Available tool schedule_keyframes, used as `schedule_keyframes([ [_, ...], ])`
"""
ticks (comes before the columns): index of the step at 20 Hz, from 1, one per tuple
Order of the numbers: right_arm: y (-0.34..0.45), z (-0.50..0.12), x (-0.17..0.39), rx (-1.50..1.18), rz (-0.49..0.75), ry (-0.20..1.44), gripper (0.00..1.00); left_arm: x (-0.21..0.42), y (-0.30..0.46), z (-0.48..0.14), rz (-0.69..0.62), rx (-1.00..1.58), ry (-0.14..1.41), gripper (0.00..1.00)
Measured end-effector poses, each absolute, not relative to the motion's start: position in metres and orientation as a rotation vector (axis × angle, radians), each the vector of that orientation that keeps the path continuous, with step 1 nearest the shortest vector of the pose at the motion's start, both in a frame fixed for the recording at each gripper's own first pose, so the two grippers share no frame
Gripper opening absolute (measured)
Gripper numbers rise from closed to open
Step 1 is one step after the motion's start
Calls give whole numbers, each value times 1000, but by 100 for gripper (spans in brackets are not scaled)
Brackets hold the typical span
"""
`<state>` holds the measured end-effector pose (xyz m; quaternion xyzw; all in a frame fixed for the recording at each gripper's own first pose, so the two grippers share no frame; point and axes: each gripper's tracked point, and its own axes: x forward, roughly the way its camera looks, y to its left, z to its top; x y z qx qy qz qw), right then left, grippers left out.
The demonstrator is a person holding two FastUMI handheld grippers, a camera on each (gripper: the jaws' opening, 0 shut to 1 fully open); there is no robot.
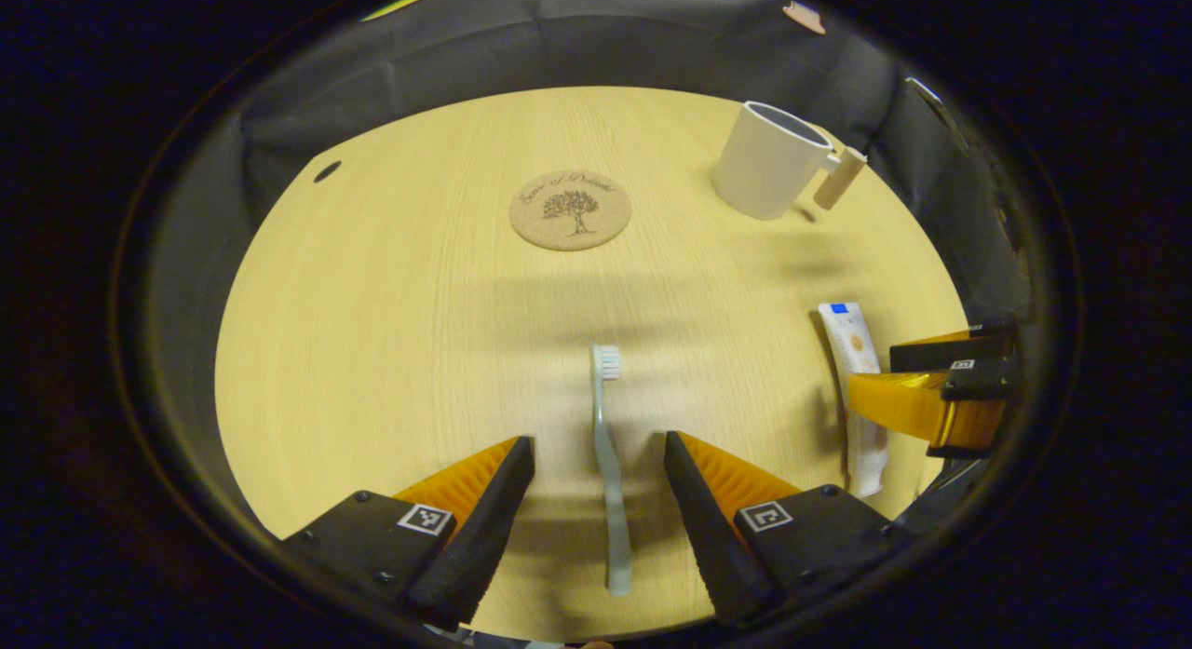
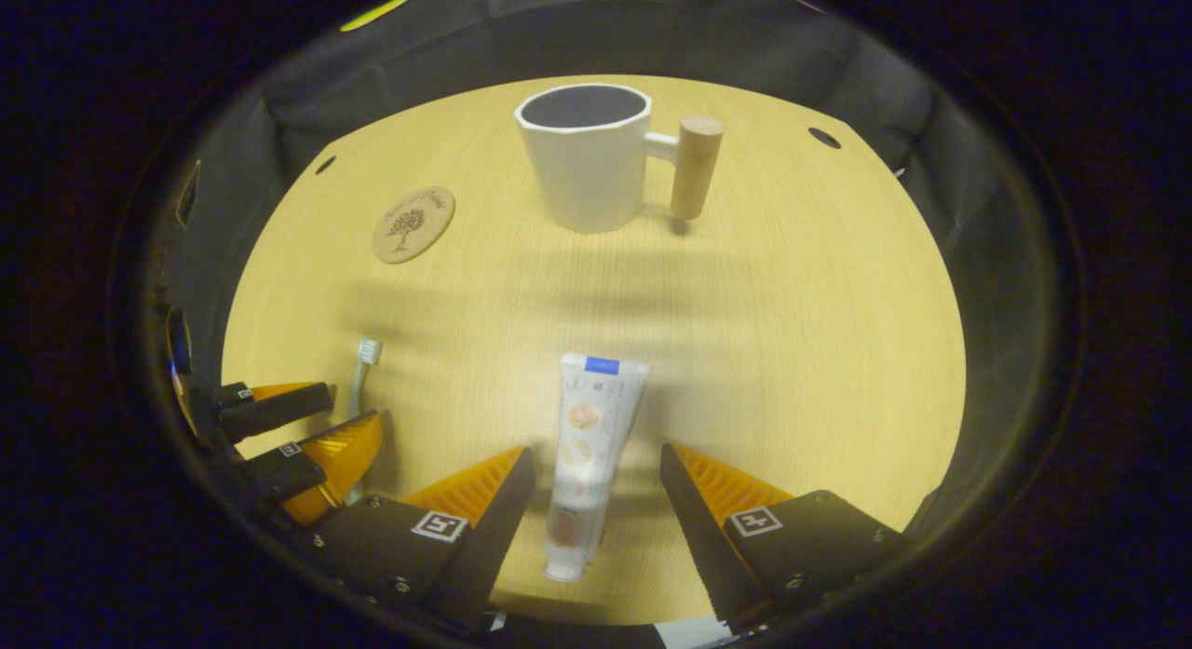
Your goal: Put the toothbrush and toothpaste on the desktop into the cup, then pick up the cup and place it on the coaster on the desktop.
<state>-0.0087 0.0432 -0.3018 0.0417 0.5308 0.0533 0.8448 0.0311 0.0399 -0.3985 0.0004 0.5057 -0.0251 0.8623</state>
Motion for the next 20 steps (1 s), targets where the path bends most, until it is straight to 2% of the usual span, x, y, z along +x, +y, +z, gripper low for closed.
schedule_keyframes([
  [3, 42, -314, -6, 70, 99, 1162, 86, 32, 37, -393, -56, 23, 1060, 94],
  [9, 42, -322, -8, 47, 67, 1205, 86, 34, 38, -392, -26, 0, 1051, 95],
  [11, 43, -321, -13, 71, 37, 1238, 87, 35, 35, -392, -31, 9, 1052, 92],
  [13, 44, -323, -12, 82, 24, 1244, 87, 38, 32, -391, -43, 15, 1048, 82],
  [14, 43, -321, -12, 84, 20, 1244, 84, 42, 30, -392, -43, 20, 1036, 71],
  [15, 43, -321, -13, 88, 10, 1243, 75, 45, 32, -390, -41, 21, 1025, 60],
  [16, 39, -325, -13, 108, 3, 1242, 54, 46, 30, -390, -38, 19, 1020, 42],
  [17, 41, -318, -14, 125, 0, 1241, 48, 47, 30, -389, -36, 25, 1017, 33],
  [18, 41, -321, -14, 122, 11, 1237, 39, 48, 30, -390, -35, 26, 1017, 23],
  [19, 39, -322, -12, 113, 9, 1226, 38, 49, 31, -389, -37, 25, 1016, 12],
  [20, 38, -318, -15, 113, 12, 1222, 28, 48, 31, -391, -38, 27, 1021, 12],
])
